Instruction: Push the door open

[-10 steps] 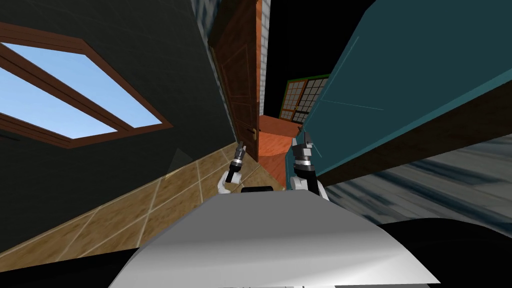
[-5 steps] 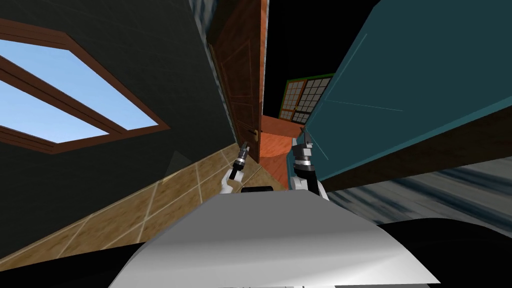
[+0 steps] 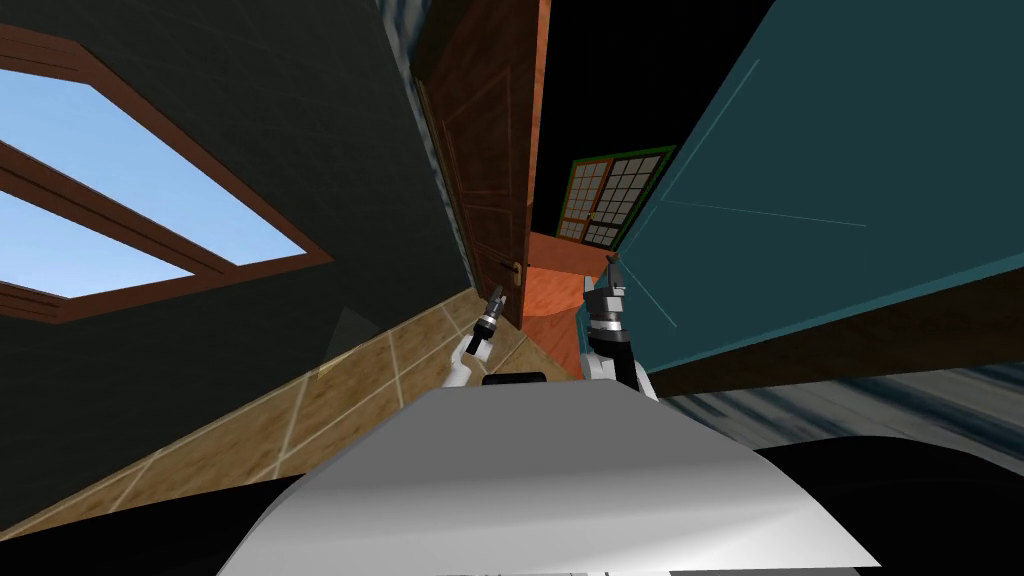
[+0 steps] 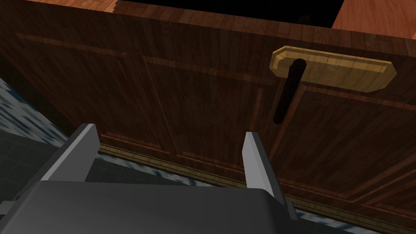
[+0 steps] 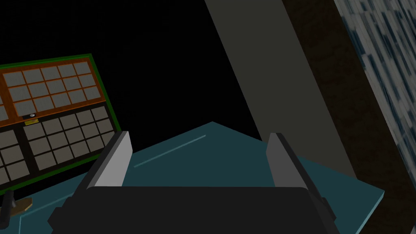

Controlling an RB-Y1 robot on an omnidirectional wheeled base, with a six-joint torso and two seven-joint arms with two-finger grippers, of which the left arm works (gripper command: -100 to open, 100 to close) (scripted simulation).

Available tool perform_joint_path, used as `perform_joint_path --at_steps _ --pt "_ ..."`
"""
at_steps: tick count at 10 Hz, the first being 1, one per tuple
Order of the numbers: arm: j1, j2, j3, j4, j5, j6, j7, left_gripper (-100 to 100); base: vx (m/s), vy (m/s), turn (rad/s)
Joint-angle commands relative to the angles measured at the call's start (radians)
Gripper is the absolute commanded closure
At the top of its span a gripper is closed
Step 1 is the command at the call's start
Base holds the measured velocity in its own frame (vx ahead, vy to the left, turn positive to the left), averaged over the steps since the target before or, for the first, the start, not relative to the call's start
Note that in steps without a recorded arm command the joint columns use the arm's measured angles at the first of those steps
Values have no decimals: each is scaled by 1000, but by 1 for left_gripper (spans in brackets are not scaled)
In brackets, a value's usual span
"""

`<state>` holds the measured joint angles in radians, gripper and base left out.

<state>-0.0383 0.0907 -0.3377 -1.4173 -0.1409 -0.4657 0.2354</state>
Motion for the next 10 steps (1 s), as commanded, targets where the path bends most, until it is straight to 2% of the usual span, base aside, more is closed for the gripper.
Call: perform_joint_path --at_steps 1,10 --pt "-27 1 -11 39 -3 0 15 -100 104 77 -39" --pt "-158 -13 -76 238 -21 2 74 -100 83 91 -34"
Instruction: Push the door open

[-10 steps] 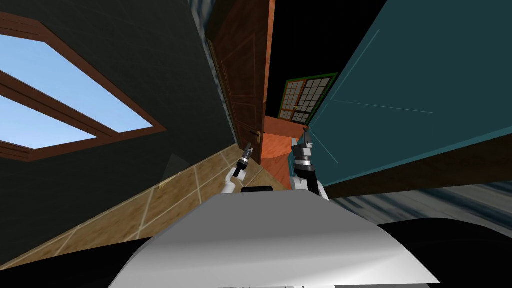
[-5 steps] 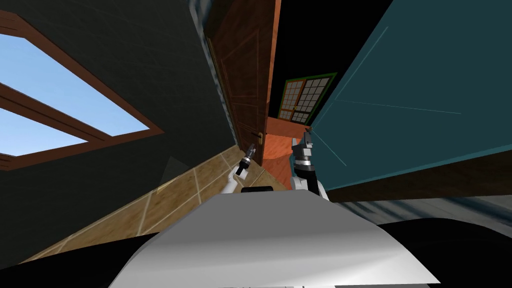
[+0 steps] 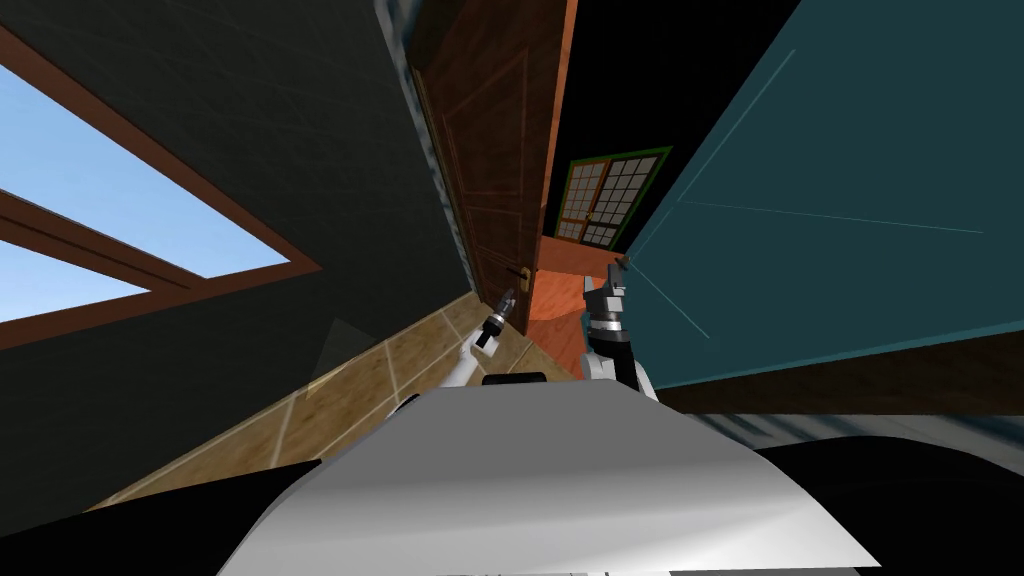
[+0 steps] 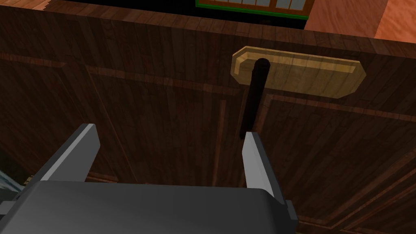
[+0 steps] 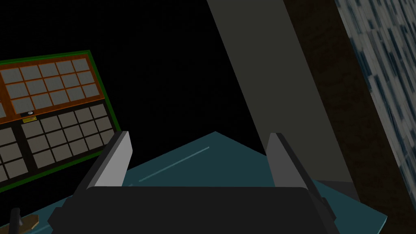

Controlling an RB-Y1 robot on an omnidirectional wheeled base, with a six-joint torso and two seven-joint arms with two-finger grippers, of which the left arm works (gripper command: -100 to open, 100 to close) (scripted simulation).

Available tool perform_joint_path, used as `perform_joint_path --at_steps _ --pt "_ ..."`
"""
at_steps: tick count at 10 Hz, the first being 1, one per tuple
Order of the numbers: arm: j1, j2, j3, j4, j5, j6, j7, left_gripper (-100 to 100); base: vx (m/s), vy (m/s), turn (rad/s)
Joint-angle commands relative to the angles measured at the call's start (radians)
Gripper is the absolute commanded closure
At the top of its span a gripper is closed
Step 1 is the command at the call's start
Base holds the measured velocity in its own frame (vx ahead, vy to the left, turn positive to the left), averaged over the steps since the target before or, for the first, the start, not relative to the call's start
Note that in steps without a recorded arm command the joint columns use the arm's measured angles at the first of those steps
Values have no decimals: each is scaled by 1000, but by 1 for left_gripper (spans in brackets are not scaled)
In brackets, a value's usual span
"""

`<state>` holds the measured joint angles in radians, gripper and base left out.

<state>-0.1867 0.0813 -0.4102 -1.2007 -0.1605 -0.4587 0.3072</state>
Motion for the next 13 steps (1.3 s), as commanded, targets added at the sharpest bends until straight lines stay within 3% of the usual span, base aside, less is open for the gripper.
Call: perform_joint_path --at_steps 1,4,7,13 --pt "-23 -6 -11 43 -4 -5 9 -100 82 81 -23" --pt "-62 -13 -30 102 -9 -4 27 -100 92 102 -31" --pt "-121 -25 -59 193 -18 -4 54 -100 116 114 -45" --pt "-190 -44 -93 298 -28 -2 85 -100 102 87 -28"
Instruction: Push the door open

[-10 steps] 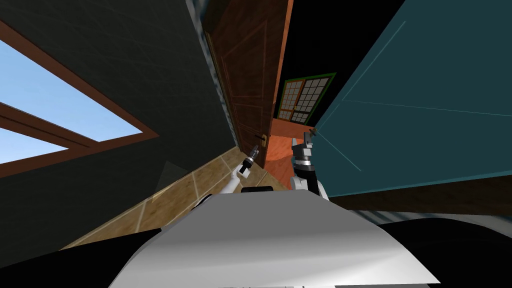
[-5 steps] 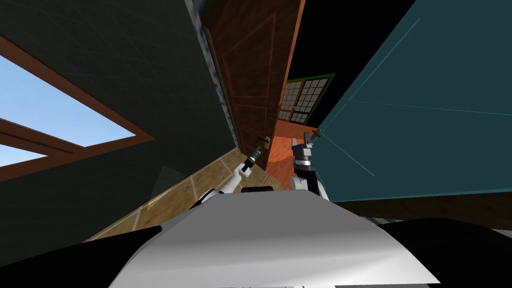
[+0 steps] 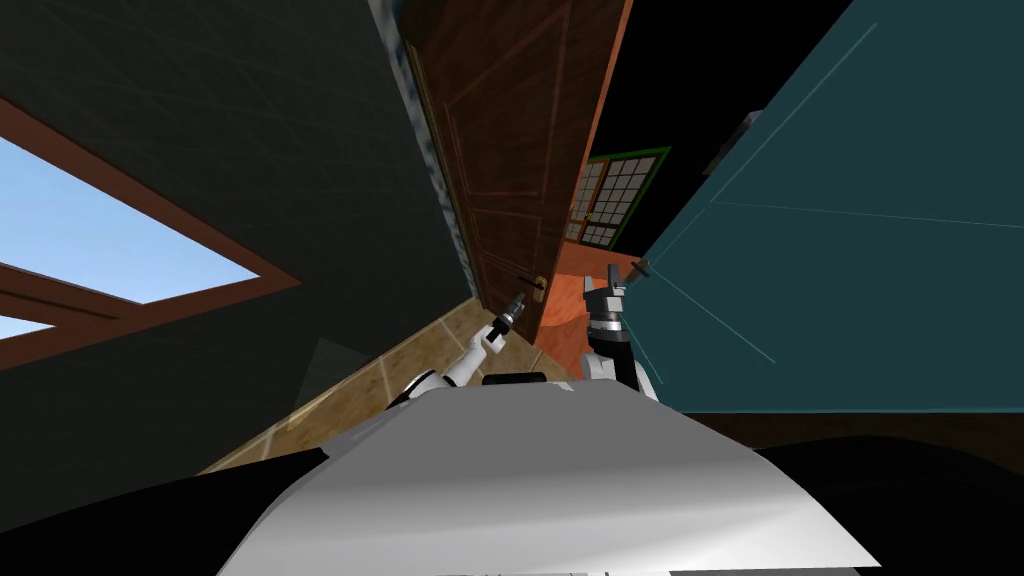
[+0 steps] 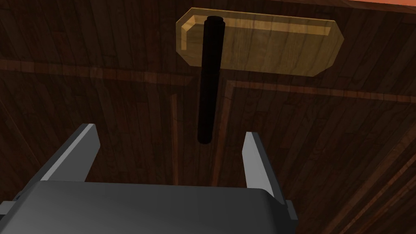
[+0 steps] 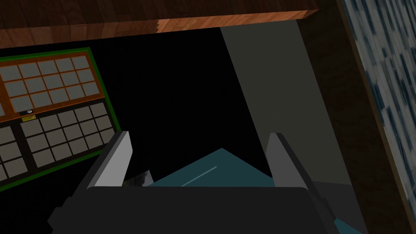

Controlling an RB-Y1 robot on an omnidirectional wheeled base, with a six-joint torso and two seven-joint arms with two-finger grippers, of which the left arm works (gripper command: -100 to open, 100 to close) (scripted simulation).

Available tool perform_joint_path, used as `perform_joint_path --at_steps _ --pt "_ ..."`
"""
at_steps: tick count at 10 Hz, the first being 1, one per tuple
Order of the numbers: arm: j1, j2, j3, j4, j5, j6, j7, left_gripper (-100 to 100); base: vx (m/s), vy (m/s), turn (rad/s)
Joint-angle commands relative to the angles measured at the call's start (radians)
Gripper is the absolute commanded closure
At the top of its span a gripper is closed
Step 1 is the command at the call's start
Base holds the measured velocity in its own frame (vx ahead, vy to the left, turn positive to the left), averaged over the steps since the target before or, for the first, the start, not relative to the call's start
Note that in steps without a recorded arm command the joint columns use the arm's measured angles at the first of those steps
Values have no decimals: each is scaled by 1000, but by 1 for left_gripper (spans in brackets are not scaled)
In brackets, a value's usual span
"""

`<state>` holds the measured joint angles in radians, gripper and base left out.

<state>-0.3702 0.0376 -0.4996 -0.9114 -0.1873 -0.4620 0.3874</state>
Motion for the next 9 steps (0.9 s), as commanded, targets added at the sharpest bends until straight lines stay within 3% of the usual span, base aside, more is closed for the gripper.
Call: perform_joint_path --at_steps 1,4,5,6,9 --pt "-24 -6 -13 35 -3 1 13 -100 121 97 -31" --pt "-66 -23 -34 100 -9 2 33 -100 128 118 -34" --pt "-64 -19 -29 94 -7 0 30 -100 50 41 -8" --pt "-65 -2 -24 101 -6 -2 27 -100 105 -57 -42" --pt "-65 5 -16 107 -4 -3 21 -100 150 -122 -25"
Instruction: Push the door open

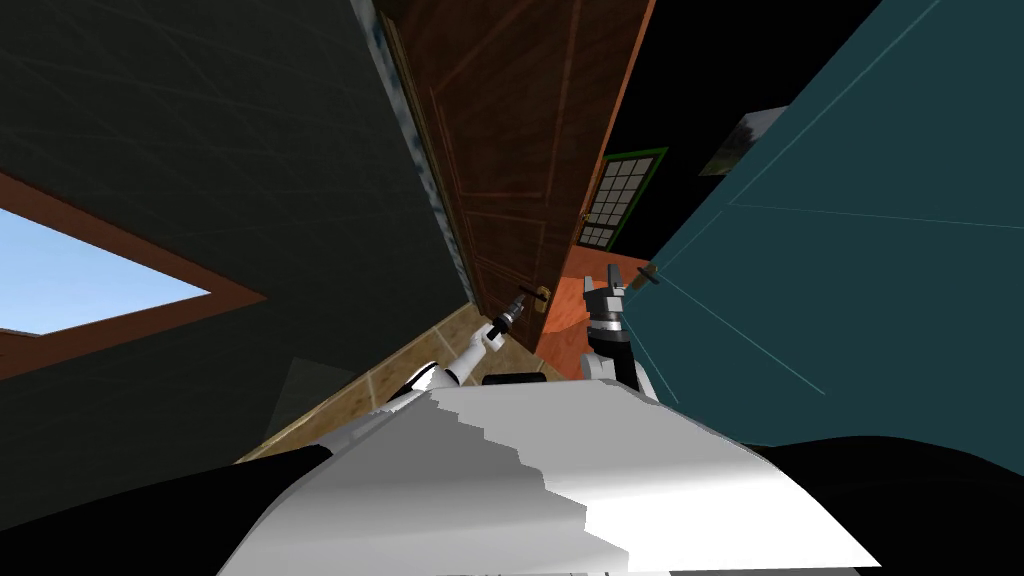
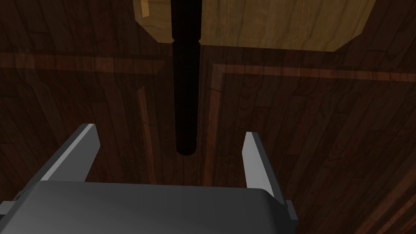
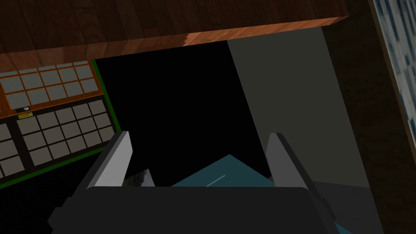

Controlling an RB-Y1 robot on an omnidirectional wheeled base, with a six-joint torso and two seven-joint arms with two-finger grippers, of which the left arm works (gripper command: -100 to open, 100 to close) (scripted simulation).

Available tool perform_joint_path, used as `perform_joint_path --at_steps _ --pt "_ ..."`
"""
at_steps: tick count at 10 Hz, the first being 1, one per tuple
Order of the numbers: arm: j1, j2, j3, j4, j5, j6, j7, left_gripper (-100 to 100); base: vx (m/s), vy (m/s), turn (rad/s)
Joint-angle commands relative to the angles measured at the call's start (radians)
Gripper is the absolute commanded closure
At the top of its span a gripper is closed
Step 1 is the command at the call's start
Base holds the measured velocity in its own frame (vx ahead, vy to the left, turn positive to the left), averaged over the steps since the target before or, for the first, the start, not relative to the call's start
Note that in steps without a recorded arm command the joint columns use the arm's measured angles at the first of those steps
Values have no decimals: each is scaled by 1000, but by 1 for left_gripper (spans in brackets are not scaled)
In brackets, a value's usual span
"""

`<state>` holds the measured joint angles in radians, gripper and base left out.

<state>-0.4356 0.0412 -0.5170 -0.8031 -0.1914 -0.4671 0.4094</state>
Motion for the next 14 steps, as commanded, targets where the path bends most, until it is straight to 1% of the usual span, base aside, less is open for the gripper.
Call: perform_joint_path --at_steps 1,2,4,5,6,11,12,14 --pt "1 -1 5 1 1 1 -4 -100 163 -140 -32" --pt "2 -8 8 4 2 1 -8 -100 184 -142 -36" --pt "2 -28 14 9 4 0 -13 -100 165 -117 -26" --pt "1 -21 12 6 4 1 -10 -100 71 -29 -1" --pt "1 -21 12 6 4 1 -10 100 -8 0 4" --pt "1 -21 12 6 4 1 -10 100 -5 3 -5" --pt "-5 -12 30 6 8 3 -18 100 46 -114 23" --pt "-5 -5 44 8 12 4 -27 100 79 -176 59"
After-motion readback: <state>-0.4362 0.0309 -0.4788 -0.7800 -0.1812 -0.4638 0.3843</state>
